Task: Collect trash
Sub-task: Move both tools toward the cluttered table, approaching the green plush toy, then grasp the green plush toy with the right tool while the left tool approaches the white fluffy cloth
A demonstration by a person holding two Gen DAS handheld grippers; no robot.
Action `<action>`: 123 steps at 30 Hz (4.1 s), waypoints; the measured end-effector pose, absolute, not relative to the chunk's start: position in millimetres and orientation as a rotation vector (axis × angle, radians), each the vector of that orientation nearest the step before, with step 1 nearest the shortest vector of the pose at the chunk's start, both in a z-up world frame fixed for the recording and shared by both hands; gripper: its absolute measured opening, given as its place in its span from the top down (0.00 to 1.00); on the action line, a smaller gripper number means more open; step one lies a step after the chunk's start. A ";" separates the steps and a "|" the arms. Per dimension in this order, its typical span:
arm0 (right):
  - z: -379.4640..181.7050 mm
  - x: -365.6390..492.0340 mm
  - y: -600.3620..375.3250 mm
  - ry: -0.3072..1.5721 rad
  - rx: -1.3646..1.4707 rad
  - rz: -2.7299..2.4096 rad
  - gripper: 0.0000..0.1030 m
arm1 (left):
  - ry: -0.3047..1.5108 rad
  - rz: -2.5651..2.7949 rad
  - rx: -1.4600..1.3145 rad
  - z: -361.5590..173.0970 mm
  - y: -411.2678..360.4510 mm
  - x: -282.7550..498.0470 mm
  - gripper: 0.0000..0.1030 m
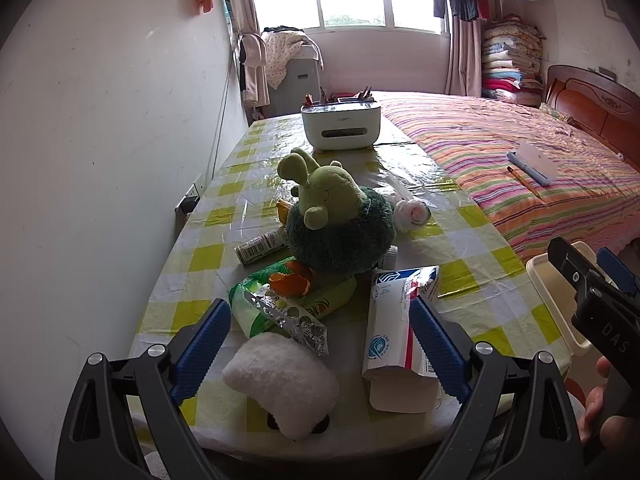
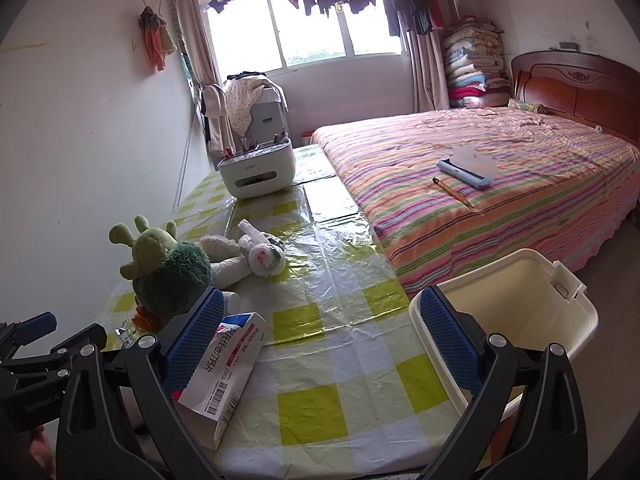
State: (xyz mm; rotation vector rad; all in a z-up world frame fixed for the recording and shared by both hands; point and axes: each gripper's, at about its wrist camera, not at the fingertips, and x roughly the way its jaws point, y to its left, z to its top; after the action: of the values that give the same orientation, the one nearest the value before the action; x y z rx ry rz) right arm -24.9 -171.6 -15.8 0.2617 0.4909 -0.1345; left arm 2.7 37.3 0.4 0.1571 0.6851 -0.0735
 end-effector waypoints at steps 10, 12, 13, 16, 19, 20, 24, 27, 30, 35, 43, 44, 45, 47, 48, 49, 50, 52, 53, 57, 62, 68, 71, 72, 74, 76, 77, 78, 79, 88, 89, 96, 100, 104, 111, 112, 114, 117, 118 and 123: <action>-14.3 -22.2 -171.0 0.483 0.265 -0.115 0.06 | 0.702 -0.020 0.123 -1.0 60.8 9.6 0.14; -14.8 -21.4 -171.2 0.487 0.269 -0.113 0.06 | 0.703 -0.004 0.125 -1.9 63.6 11.1 0.14; -15.0 -20.6 -171.5 0.489 0.270 -0.112 0.06 | 0.702 0.000 0.123 -2.0 65.1 11.5 0.14; -15.2 -19.5 -171.6 0.491 0.268 -0.113 0.06 | 0.707 0.010 0.113 -2.7 70.0 14.3 0.14; -15.0 -18.7 -170.8 0.484 0.256 -0.115 0.06 | 0.709 0.013 0.109 -3.4 71.9 16.9 0.14; -14.8 -17.7 -170.8 0.482 0.255 -0.116 0.06 | 0.713 0.013 0.107 -4.0 72.1 18.3 0.14; -14.8 -13.8 -171.3 0.485 0.269 -0.104 0.06 | 0.717 0.017 0.108 -4.6 72.2 19.5 0.14; -12.9 -14.6 -168.5 0.479 0.252 -0.102 0.06 | 0.712 0.019 0.100 -4.2 74.4 19.4 0.14; -13.3 -13.7 -168.0 0.483 0.255 -0.098 0.06 | 0.727 0.017 0.090 -6.6 76.9 22.0 0.14; -14.5 -13.7 -165.7 0.483 0.254 -0.094 0.06 | 0.722 0.026 0.076 -4.5 82.6 20.8 0.14; -14.7 -12.5 -164.2 0.495 0.261 -0.081 0.06 | 0.720 0.033 0.053 -1.5 94.3 19.9 0.14; -14.2 -12.5 -163.9 0.493 0.261 -0.083 0.06 | 0.722 0.032 0.051 -1.6 94.7 20.2 0.14; -14.0 -12.1 -163.7 0.494 0.261 -0.082 0.06 | 0.725 0.028 0.051 -1.7 94.5 21.0 0.14; -14.6 -10.9 -163.8 0.496 0.263 -0.076 0.06 | 0.724 0.028 0.051 -1.4 94.0 21.7 0.14; -14.8 -10.7 -163.7 0.497 0.262 -0.076 0.06 | 0.723 0.028 0.053 -1.3 93.4 22.0 0.14; -15.2 -10.5 -163.8 0.499 0.263 -0.075 0.06 | 0.723 0.023 0.054 -1.1 92.5 22.4 0.14; -15.6 -10.2 -164.0 0.502 0.264 -0.074 0.06 | 0.722 0.020 0.055 -0.6 91.5 22.4 0.14; -16.0 -10.4 -164.7 0.502 0.268 -0.071 0.06 | 0.719 0.017 0.055 0.6 89.8 22.0 0.14; -16.0 -10.4 -164.7 0.502 0.267 -0.074 0.06 | 0.719 0.012 0.054 1.4 89.0 22.0 0.14; -14.6 -10.1 -164.5 0.503 0.268 -0.065 0.06 | 0.710 -0.001 0.058 6.0 84.8 21.9 0.14; -10.7 -8.9 -161.1 0.494 0.253 -0.058 0.06 | 0.701 0.007 0.050 11.9 87.6 22.4 0.14; -6.7 -2.9 -150.6 0.498 0.235 -0.033 0.06 | 0.698 0.031 0.041 12.6 100.0 19.0 0.14; -3.8 -2.2 -144.4 0.491 0.224 -0.022 0.06 | 0.704 0.039 0.031 11.1 106.0 19.1 0.14; -2.9 -2.3 -142.8 0.489 0.222 -0.019 0.06 | 0.706 0.041 0.028 10.7 107.3 19.1 0.14; -1.6 -2.3 -141.1 0.486 0.217 -0.015 0.06 | 0.710 0.042 0.026 9.9 108.6 19.5 0.14; -1.1 -1.8 -139.4 0.487 0.215 -0.014 0.06 | 0.710 0.040 0.027 8.7 108.8 19.2 0.14; -1.0 -1.7 -139.2 0.487 0.214 -0.014 0.06 | 0.711 0.039 0.029 8.2 108.1 19.3 0.14; -1.0 -1.7 -139.2 0.486 0.214 -0.015 0.06 | 0.711 0.038 0.030 7.8 108.0 19.3 0.14; -1.0 -1.2 -138.9 0.486 0.214 -0.017 0.06 | 0.712 0.036 0.029 7.5 107.8 19.2 0.14; -0.4 5.9 -132.4 0.491 0.202 0.001 0.06 | 0.723 0.037 0.030 3.6 112.2 19.1 0.14; 0.1 7.3 -130.7 0.490 0.200 0.007 0.06 | 0.726 0.037 0.031 3.0 113.2 19.2 0.14; 5.3 18.9 -116.6 0.487 0.184 0.058 0.06 | 0.730 0.043 0.036 1.2 119.6 18.5 0.14; 6.6 32.6 -104.0 0.506 0.163 0.109 0.06 | 0.733 0.030 0.037 -0.1 125.5 14.2 0.14; 7.1 44.9 -88.1 0.523 0.140 0.163 0.06 | 0.738 0.044 0.031 -2.4 135.1 10.8 0.14; 4.8 67.2 -55.7 0.558 0.073 0.249 0.06 | 0.756 0.055 0.037 -9.1 142.9 7.9 0.14; 4.4 70.9 -50.2 0.560 0.055 0.252 0.06 | 0.760 0.053 0.035 -10.3 143.8 7.2 0.14; 3.2 78.0 -39.3 0.569 0.017 0.260 0.06 | 0.768 0.054 0.033 -13.2 145.4 6.6 0.14; -0.4 91.6 -27.3 0.598 -0.015 0.284 0.06 | 0.783 0.047 0.029 -17.4 146.5 6.3 0.14; -1.9 95.6 -25.7 0.605 -0.024 0.287 0.06 | 0.787 0.046 0.029 -18.5 146.7 6.1 0.14; -9.0 116.7 -18.3 0.639 -0.053 0.292 0.06 | 0.811 0.035 0.020 -24.4 147.4 5.4 0.14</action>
State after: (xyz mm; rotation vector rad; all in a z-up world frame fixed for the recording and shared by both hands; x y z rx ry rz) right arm 116.7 -18.3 -9.0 -0.0533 0.6386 0.2923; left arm 5.4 147.4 -24.4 0.0199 0.8106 0.0347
